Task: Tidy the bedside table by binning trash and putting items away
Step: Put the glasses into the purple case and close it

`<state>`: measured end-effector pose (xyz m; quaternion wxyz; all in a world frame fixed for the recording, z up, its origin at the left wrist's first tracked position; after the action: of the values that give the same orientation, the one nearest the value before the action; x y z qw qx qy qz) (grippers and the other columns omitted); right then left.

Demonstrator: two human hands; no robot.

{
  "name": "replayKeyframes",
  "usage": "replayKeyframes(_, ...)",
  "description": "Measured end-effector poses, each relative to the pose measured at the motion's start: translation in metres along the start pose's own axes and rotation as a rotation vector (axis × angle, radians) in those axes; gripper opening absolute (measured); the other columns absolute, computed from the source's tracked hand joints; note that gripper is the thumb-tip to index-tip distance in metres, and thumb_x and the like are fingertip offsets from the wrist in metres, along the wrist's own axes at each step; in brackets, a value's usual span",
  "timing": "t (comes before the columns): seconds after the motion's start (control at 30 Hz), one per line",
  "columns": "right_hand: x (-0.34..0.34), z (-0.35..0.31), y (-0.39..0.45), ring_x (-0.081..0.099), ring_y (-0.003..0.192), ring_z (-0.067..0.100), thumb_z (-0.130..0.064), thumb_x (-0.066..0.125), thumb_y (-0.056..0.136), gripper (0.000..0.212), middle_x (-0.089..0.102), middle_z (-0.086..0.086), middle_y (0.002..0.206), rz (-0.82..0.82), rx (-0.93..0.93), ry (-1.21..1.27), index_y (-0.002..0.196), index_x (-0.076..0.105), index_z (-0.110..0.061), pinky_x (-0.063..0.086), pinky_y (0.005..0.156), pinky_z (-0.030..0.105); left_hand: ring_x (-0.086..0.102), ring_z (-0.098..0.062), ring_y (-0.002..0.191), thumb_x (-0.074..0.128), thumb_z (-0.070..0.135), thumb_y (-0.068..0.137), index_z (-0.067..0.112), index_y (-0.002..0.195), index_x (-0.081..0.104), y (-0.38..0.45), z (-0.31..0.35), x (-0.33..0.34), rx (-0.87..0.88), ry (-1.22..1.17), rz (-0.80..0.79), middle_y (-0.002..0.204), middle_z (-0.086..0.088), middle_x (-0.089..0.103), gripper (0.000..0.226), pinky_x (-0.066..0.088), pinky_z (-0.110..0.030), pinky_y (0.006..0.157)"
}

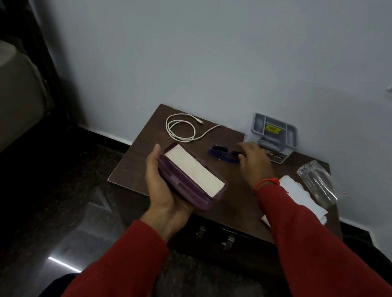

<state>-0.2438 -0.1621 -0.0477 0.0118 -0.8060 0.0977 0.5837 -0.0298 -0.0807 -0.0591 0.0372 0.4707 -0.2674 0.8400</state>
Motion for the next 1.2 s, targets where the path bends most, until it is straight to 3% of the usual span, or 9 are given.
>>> replayKeyframes(0.1, 0.023, -0.002, 0.014, 0.044, 0.123, 0.038, -0.017, 0.046, 0.098, 0.042, 0.046, 0.015, 0.142, -0.035, -0.048, -0.210, 0.140, 0.045, -0.012, 0.039, 0.103, 0.046, 0.059, -0.040, 0.116, 0.057, 0.081, 0.079, 0.008, 0.116, 0.074, 0.001, -0.004, 0.006, -0.033, 0.027, -0.065, 0.120, -0.026, 0.064, 0.083, 0.037, -0.065, 0.115)
replayKeyframes(0.23, 0.036, 0.003, 0.022, 0.045, 0.115, 0.040, -0.016, 0.046, 0.097, 0.029, 0.060, 0.017, 0.124, -0.072, -0.009, -0.410, 0.124, 0.055, -0.009, 0.042, 0.090, 0.045, 0.051, -0.048, 0.128, 0.055, 0.089, 0.073, 0.005, 0.124, 0.070, -0.002, -0.004, 0.018, -0.070, 0.017, -0.169, 0.129, -0.031, 0.058, 0.100, 0.031, -0.072, 0.115)
replayKeyframes(0.47, -0.019, 0.004, -0.010, 0.065, 0.100, 0.028, -0.014, 0.060, 0.090, 0.019, 0.073, 0.011, 0.105, 0.129, 0.110, 0.192, 0.104, 0.073, -0.012, 0.048, 0.088, 0.031, 0.054, -0.044, 0.118, 0.052, 0.087, 0.076, 0.007, 0.118, 0.072, -0.007, 0.000, 0.021, -0.039, 0.089, -0.185, 0.122, -0.029, 0.059, 0.093, 0.033, -0.069, 0.115)
replayKeyframes(0.6, -0.097, -0.038, -0.057, 0.067, 0.086, 0.016, -0.016, 0.067, 0.087, 0.016, 0.073, 0.002, 0.094, 0.341, -0.030, 0.406, 0.101, 0.075, -0.014, 0.047, 0.080, 0.015, 0.065, -0.033, 0.096, 0.055, 0.088, 0.074, 0.011, 0.104, 0.076, -0.008, 0.001, 0.019, -0.003, 0.111, -0.108, 0.108, -0.020, 0.067, 0.085, 0.046, -0.055, 0.111)
replayKeyframes(0.7, -0.120, -0.080, -0.090, 0.059, 0.076, 0.006, -0.016, 0.070, 0.085, 0.016, 0.066, -0.005, 0.086, 0.329, -0.197, 0.364, 0.100, 0.076, -0.016, 0.041, 0.073, 0.003, 0.069, -0.030, 0.095, 0.050, 0.087, 0.079, 0.012, 0.105, 0.076, -0.009, -0.002, 0.018, -0.001, 0.112, -0.069, 0.104, -0.015, 0.071, 0.084, 0.048, -0.051, 0.107)
replayKeyframes(0.8, -0.106, -0.100, -0.109, 0.059, 0.070, 0.007, -0.017, 0.072, 0.084, 0.019, 0.066, -0.004, 0.085, 0.184, -0.273, 0.304, 0.102, 0.076, -0.019, 0.046, 0.071, 0.013, 0.068, -0.037, 0.112, 0.044, 0.088, 0.081, 0.006, 0.127, 0.069, -0.018, -0.013, 0.031, -0.053, 0.126, -0.160, 0.124, -0.021, 0.071, 0.098, 0.049, -0.054, 0.108)
replayKeyframes(0.87, -0.093, -0.102, -0.115, 0.057, 0.067, 0.007, -0.018, 0.072, 0.083, 0.019, 0.069, 0.000, 0.087, 0.122, -0.268, 0.282, 0.101, 0.075, -0.020, 0.046, 0.071, 0.019, 0.069, -0.037, 0.106, 0.048, 0.088, 0.077, 0.004, 0.120, 0.069, -0.024, -0.020, 0.035, -0.111, 0.119, -0.183, 0.116, -0.022, 0.071, 0.097, 0.054, -0.054, 0.101)
replayKeyframes(1.1, -0.079, -0.097, -0.118, 0.060, 0.084, 0.018, -0.021, 0.064, 0.084, 0.013, 0.062, -0.002, 0.094, 0.121, -0.147, 0.161, 0.096, 0.061, -0.024, 0.052, 0.073, 0.039, 0.047, -0.044, 0.138, 0.051, 0.087, 0.076, -0.001, 0.142, 0.056, -0.027, -0.028, 0.035, -0.162, 0.094, -0.218, 0.150, -0.029, 0.050, 0.110, 0.029, -0.064, 0.120)
replayKeyframes(1.2, -0.078, -0.092, -0.114, 0.057, 0.084, 0.014, -0.025, 0.064, 0.085, 0.011, 0.056, -0.002, 0.095, 0.134, -0.104, 0.162, 0.095, 0.062, -0.025, 0.050, 0.072, 0.033, 0.039, -0.045, 0.146, 0.045, 0.081, 0.086, 0.001, 0.146, 0.052, -0.026, -0.026, 0.033, -0.168, 0.080, -0.196, 0.155, -0.028, 0.044, 0.100, 0.028, -0.063, 0.121)
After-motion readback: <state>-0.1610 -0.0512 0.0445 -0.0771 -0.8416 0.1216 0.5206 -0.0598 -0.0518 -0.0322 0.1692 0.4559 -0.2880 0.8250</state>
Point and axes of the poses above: each hand's wrist, its own y-axis towards the middle knuckle, its own x-axis out of the palm, z = x × y, the point moved 10 cm from there along y, towards the middle knuckle
